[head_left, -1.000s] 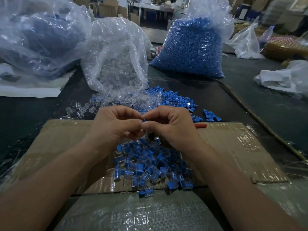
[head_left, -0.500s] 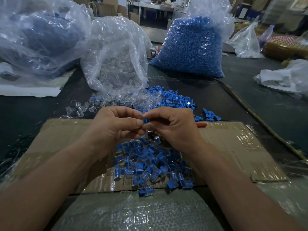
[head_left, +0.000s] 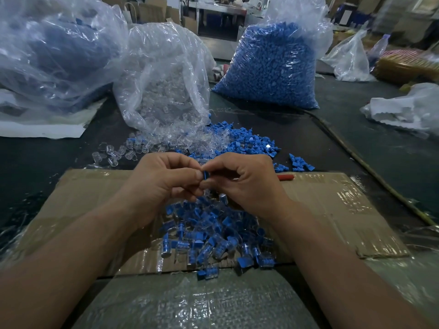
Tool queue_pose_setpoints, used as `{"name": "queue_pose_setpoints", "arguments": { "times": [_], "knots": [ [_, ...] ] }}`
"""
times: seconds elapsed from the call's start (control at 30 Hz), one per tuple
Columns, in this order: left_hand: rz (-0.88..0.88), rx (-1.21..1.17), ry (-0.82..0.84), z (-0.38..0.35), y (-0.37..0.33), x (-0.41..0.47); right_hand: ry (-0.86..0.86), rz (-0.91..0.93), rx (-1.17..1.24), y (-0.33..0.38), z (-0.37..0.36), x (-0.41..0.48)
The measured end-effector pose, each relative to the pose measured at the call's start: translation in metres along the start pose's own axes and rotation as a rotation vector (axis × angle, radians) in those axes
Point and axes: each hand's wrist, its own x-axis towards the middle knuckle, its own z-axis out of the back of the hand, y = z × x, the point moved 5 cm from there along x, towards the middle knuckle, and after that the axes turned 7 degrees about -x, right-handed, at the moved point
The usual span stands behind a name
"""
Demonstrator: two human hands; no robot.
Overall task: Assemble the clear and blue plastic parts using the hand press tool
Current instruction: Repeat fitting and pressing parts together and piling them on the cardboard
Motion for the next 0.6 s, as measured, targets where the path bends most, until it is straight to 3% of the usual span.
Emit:
{"name": "queue_pose_setpoints", "arguments": {
  "times": [0.27,0.4,0.5,0.6],
  "knots": [
    [0.003,-0.071,-0.030,0.005,-0.001,0.001,0.116,-0.454,-0.204,-0.052,0.034,-0.004],
    [-0.004,-0.087,-0.055,0.007,0.000,0.002,0.436,-0.608,-0.187,-0.070,0.039,-0.017],
    [-0.016,-0.099,-0.069,0.007,-0.001,0.002,0.633,-0.659,-0.174,-0.071,0.030,-0.025],
    [-0.023,-0.093,-0.071,0.007,-0.001,0.003,0.645,-0.624,-0.292,-0.069,0.026,-0.023]
  ]
}}
